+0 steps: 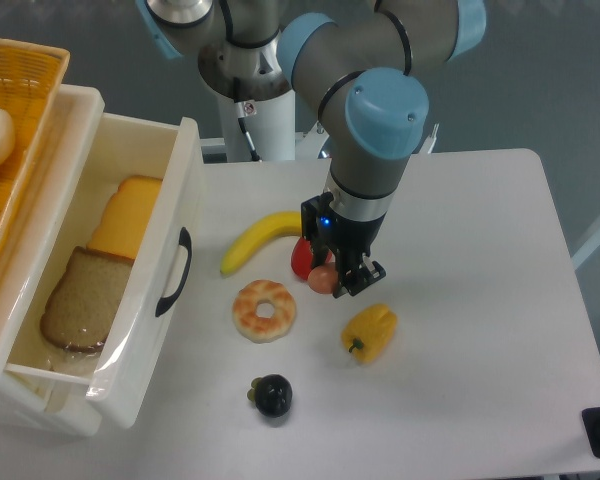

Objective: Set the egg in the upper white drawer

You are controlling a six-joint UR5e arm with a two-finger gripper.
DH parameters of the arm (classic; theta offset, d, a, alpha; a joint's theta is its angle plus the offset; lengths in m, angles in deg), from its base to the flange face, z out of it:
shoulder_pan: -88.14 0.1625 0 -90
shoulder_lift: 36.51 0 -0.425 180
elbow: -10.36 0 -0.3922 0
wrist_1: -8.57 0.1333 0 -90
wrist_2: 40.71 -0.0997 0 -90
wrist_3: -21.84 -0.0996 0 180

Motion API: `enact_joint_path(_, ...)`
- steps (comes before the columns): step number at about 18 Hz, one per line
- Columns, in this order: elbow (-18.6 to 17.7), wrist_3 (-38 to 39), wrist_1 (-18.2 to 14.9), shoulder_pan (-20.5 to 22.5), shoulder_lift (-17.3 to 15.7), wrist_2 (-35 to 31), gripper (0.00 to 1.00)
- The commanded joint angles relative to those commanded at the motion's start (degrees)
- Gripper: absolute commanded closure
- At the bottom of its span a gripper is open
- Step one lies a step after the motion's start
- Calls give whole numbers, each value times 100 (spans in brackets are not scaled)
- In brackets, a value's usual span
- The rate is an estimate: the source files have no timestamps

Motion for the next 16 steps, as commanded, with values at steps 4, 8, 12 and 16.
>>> enact_joint_path(4, 0, 756, -176, 9, -342, 114, 85)
enact_joint_path(8, -26, 924, -176, 0, -782, 562, 85)
enact_joint_path(12, -35, 924, -150, -175, -1037, 913, 85)
enact_joint_path(16, -35, 933, -132, -368, -1221, 1406, 85)
